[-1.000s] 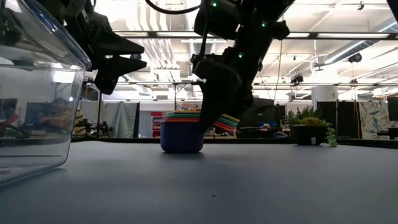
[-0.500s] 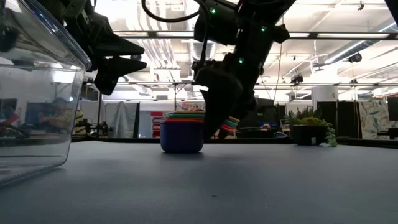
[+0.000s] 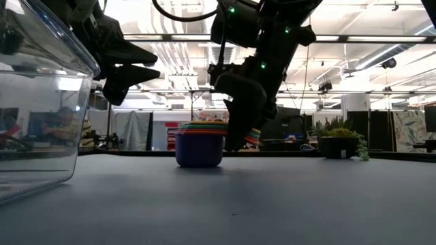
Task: Nest measuring cups in basket
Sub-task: Put the nested measuring cups into the transparent bin
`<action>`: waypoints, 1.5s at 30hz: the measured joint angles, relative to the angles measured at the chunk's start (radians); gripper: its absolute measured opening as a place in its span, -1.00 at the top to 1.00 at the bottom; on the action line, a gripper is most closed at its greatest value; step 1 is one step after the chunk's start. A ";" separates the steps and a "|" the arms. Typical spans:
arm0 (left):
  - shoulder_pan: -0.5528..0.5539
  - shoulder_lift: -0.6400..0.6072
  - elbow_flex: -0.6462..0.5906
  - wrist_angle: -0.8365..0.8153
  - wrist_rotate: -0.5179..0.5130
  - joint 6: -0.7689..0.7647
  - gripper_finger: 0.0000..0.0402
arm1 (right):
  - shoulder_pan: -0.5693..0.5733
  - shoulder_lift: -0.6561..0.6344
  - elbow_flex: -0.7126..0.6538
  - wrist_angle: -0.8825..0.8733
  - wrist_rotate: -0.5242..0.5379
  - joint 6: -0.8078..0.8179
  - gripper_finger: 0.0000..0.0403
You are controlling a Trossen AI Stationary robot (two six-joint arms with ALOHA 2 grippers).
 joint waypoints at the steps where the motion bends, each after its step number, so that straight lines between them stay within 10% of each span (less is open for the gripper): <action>1: 0.000 0.000 0.000 0.000 0.000 0.000 0.21 | 0.000 0.000 0.000 0.000 0.000 0.000 0.26; 31: -0.002 -0.416 -0.011 -0.378 0.018 -0.022 0.21 | 0.013 -0.073 0.000 0.000 0.000 -0.078 0.35; 45: -0.063 -0.425 -0.018 -0.382 0.009 -0.075 0.21 | 0.053 -0.122 0.000 0.036 0.000 -0.103 0.35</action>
